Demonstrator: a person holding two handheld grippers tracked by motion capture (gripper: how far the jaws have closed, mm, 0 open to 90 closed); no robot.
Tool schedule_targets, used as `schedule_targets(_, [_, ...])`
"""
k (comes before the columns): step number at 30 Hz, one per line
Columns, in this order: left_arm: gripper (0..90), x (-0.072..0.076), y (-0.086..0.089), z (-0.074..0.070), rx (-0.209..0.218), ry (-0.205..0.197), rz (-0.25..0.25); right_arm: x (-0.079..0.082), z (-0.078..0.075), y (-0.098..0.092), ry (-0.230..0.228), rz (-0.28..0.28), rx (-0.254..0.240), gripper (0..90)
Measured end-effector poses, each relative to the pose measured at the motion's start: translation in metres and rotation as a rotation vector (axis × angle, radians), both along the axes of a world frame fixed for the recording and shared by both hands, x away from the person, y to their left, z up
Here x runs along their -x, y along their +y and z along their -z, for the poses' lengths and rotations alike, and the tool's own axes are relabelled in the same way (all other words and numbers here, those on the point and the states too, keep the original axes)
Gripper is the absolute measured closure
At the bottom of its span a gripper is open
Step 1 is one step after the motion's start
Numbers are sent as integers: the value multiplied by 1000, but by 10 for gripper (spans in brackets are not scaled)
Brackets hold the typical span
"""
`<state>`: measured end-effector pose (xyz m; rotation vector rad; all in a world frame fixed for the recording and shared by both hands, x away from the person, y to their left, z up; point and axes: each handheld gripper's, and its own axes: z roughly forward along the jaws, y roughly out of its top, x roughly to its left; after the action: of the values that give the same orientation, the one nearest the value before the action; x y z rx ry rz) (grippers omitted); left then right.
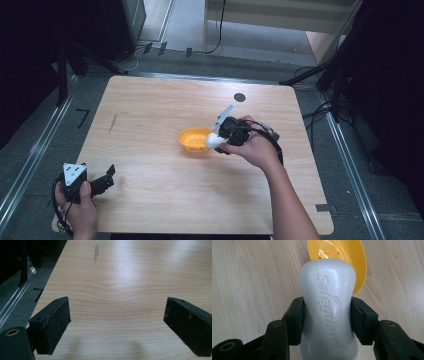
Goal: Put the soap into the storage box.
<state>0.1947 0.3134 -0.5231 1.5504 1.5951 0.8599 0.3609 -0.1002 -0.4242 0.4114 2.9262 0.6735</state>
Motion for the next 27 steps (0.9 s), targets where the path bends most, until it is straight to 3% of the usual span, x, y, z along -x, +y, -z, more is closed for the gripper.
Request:
schedule_targets(21, [74,0,0,0,-1,2,7,-22,7,39,-30,-109,46,502])
schedule_targets(27, [126,0,0,0,1,-1,-8,-29,10,54,-41,-151,69,502])
